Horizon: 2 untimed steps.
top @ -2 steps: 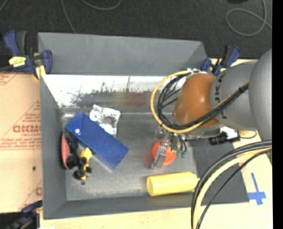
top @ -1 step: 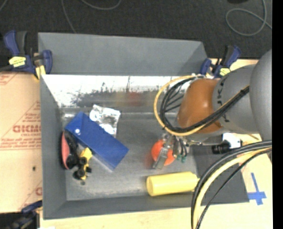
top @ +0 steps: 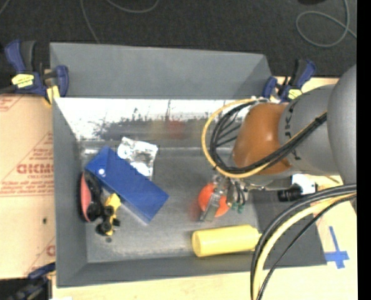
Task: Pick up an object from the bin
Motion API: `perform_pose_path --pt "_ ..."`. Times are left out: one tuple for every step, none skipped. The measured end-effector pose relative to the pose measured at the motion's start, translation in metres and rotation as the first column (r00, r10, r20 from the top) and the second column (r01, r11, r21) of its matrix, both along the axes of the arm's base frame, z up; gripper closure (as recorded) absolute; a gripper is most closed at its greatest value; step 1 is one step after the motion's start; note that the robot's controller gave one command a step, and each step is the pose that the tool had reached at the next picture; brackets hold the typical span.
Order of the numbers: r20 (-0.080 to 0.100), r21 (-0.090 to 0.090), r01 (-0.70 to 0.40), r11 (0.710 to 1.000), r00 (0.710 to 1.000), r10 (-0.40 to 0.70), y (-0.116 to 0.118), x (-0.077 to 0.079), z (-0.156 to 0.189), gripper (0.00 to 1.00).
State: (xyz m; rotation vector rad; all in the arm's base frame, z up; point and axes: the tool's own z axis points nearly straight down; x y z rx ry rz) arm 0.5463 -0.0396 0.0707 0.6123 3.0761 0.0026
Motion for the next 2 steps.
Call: perform_pose_path --pt "0.000 0.000 0.000 1.000 1.000 0.000 0.0000 0.0000 0.0000 1.00" --pt "0.000 0.000 -0.001 1.000 1.000 0.001 0.0000 0.0000 0.0000 1.00"
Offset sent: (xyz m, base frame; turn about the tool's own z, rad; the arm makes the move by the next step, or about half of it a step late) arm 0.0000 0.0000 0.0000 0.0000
